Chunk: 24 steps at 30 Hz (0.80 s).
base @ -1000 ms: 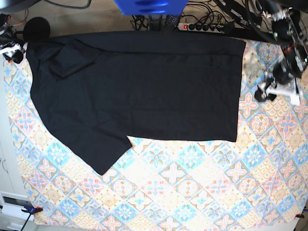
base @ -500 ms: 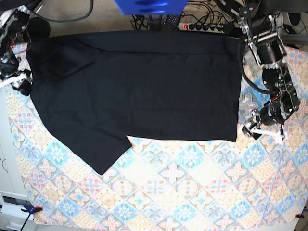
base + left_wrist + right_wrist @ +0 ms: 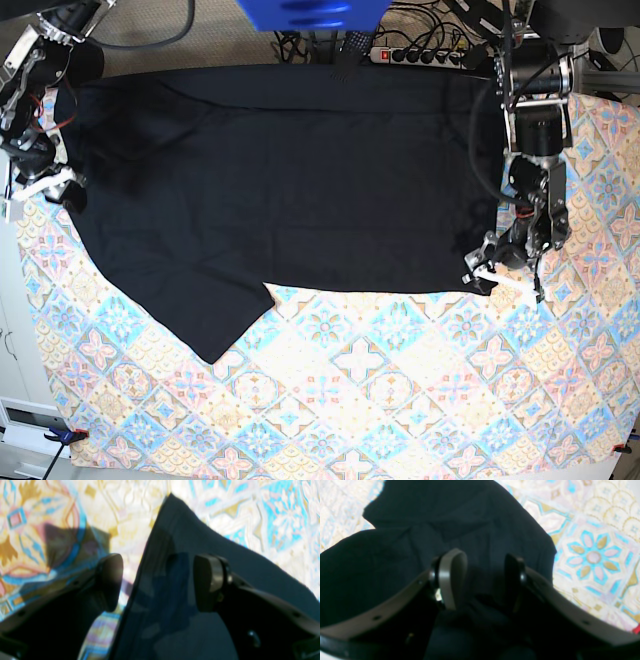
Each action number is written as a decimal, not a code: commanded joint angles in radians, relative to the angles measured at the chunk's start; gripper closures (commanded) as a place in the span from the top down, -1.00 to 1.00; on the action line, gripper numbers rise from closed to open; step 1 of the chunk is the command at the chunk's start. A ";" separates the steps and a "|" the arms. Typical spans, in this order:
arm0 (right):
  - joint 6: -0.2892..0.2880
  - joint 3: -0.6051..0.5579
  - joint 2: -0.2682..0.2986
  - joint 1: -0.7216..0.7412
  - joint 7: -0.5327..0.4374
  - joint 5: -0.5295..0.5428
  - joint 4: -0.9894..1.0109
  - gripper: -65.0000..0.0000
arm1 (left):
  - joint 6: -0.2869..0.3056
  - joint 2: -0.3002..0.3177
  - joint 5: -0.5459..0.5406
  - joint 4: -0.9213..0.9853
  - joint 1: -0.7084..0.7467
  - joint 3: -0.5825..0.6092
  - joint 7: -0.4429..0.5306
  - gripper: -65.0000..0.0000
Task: Fold the T-shirt properly
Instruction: 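Release the shoulders and move both grippers to the shirt's side edges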
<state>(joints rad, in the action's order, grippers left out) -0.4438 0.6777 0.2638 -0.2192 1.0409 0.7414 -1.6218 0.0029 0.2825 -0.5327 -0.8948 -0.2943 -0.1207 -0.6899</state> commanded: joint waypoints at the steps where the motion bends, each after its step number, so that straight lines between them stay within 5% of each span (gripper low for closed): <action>1: -0.006 0.006 0.021 0.011 -0.026 0.027 -0.018 -0.14 | -0.005 -0.004 -0.010 0.035 -0.010 0.002 -0.034 0.35; 5: -0.006 0.006 0.021 0.011 -0.026 0.027 -0.016 -0.14 | -0.004 -0.029 -0.014 0.052 -0.015 0.003 -0.041 0.18; 9: -0.006 0.004 0.021 0.011 -0.026 -0.081 -0.016 -0.14 | -0.004 -0.044 -0.016 0.052 -0.013 0.003 -0.043 -0.62; 12: -0.006 -0.011 0.019 0.034 -0.026 -0.185 -0.016 -0.14 | -0.004 -0.045 -0.016 0.052 -0.012 0.003 -0.043 -0.94; 21: -0.006 -0.146 0.025 0.195 -0.034 -0.352 0.114 -0.14 | -0.004 -0.041 -0.016 -0.177 0.132 0.003 -0.066 -1.00; 24: -0.006 -0.152 0.079 0.255 -0.037 -0.352 0.223 -0.13 | -0.004 -0.039 -0.017 -0.264 0.177 0.000 -0.095 -1.00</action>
<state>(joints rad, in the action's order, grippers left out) -0.4438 0.5217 0.3099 -0.0036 1.0443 0.3668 -1.3720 -0.0002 0.2378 -0.5495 -1.1461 -0.1123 -0.1215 -0.7666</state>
